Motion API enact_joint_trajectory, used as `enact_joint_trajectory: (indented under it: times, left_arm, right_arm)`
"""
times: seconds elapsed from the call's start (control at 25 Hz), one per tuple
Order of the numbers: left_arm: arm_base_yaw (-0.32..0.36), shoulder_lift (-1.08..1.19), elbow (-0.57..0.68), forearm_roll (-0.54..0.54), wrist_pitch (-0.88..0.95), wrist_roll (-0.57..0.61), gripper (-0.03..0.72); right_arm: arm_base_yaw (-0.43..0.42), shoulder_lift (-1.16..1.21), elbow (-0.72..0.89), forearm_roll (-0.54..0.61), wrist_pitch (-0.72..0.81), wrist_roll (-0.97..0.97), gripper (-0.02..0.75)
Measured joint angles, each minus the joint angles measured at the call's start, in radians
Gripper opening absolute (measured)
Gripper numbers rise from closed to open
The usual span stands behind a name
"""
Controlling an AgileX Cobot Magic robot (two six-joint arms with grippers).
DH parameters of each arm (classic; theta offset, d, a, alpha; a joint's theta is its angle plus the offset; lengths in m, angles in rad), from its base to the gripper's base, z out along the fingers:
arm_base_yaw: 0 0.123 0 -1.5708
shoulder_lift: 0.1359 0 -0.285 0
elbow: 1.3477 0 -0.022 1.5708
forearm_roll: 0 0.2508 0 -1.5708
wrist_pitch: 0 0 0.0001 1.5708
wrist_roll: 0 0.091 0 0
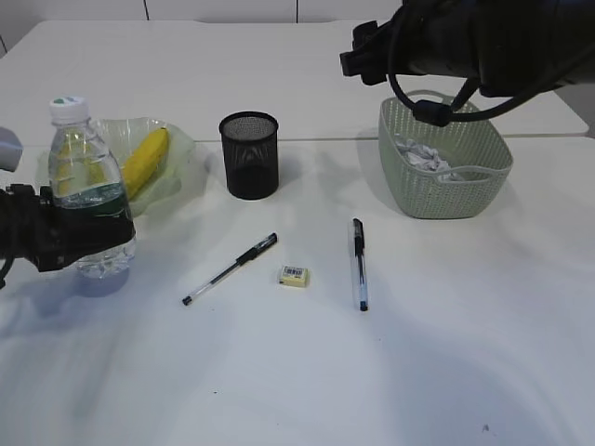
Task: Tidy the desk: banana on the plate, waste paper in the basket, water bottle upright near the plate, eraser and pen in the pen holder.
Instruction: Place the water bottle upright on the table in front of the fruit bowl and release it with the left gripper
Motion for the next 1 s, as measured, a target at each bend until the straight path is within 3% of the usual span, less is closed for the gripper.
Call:
enact_joint_trajectory:
  times: [1.0]
  left_arm:
    - [0.0,0.2,-0.144,-0.015,0.028,0.049,0.34]
  right_arm:
    - [0.0,0.04,0.0,-0.064,0.01,0.0,0.552]
